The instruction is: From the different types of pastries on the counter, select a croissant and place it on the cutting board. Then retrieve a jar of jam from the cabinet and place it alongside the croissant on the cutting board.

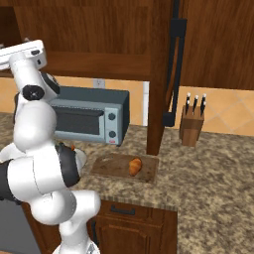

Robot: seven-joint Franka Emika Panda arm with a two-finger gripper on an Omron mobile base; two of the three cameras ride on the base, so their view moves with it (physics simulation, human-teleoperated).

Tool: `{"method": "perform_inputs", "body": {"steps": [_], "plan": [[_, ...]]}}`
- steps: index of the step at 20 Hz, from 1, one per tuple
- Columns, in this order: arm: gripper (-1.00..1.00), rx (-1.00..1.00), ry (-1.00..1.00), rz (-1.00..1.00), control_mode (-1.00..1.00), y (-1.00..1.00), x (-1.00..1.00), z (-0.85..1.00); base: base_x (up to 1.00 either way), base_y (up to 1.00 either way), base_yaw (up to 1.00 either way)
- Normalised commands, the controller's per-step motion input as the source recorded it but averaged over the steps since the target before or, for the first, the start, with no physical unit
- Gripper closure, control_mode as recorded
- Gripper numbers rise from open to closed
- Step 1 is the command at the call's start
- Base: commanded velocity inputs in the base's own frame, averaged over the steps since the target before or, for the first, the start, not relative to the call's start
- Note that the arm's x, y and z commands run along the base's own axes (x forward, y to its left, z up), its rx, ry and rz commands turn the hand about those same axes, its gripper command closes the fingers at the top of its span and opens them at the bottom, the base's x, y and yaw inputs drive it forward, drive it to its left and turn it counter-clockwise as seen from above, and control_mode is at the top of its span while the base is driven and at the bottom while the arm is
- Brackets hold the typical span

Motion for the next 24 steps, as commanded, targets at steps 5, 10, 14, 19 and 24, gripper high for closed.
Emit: {"method": "perform_inputs", "body": {"steps": [5,10,14,19,24], "plan": [[-1.00,-0.01,0.21,0.00,-1.00,0.46,0.40,0.00,0.00,0.00,0.00],[-1.00,0.00,0.13,0.00,-1.00,0.27,0.35,0.00,0.00,0.00,0.00],[-1.00,-0.01,0.06,0.00,-1.00,0.01,0.39,0.00,0.00,0.00,0.00],[-1.00,-0.01,0.03,0.00,-1.00,0.00,0.33,0.00,0.00,0.00,0.00],[-1.00,-0.01,0.01,0.00,-1.00,0.01,0.26,-0.05,0.00,0.00,0.00]]}}
